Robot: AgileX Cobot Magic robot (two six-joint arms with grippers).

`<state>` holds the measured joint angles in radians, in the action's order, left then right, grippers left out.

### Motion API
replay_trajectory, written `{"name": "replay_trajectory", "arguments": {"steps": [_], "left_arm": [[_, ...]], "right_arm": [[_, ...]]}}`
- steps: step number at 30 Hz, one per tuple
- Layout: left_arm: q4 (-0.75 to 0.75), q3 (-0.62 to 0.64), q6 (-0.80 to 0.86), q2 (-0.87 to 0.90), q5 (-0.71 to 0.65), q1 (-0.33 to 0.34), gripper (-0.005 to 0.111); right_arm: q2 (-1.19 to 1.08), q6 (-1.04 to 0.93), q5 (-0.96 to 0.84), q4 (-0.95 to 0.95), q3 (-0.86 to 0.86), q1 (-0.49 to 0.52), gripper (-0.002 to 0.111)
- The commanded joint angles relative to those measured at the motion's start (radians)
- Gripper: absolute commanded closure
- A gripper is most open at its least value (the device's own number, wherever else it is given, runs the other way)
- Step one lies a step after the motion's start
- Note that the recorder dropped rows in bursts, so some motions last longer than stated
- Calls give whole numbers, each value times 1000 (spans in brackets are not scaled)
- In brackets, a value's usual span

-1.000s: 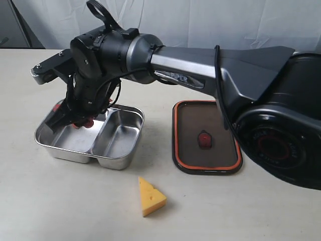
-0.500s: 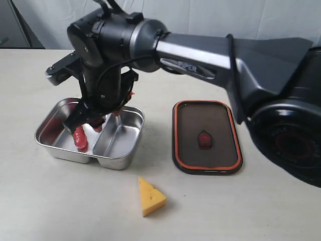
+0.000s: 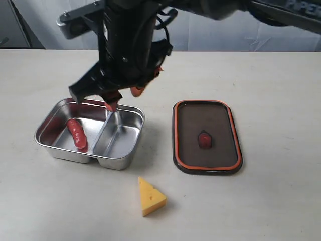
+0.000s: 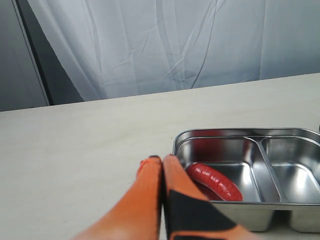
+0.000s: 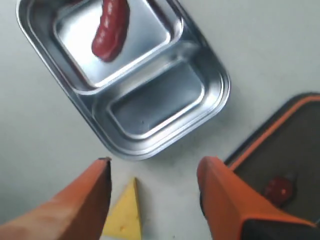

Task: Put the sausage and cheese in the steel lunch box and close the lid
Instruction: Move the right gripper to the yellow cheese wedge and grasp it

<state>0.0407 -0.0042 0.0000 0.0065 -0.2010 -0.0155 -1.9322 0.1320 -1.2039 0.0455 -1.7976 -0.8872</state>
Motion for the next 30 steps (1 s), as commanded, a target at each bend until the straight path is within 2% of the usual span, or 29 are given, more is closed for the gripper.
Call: {"name": "replay_trajectory", "arguments": {"steps": [1, 6, 12, 20, 30], "left_arm": [[-8, 4, 0, -7, 10, -7, 107], [-8, 4, 0, -7, 10, -7, 107], [-8, 4, 0, -7, 10, -7, 107], [-8, 4, 0, -7, 10, -7, 107], [-8, 4, 0, -7, 10, -7, 107]], "right_arm": [[133, 61, 106, 7, 242, 7, 55], [235, 80, 277, -28, 519, 7, 55], [229, 50, 392, -99, 660, 7, 55], [155, 26, 493, -154, 684, 7, 55], [88, -5, 521, -208, 684, 7, 55]]}}
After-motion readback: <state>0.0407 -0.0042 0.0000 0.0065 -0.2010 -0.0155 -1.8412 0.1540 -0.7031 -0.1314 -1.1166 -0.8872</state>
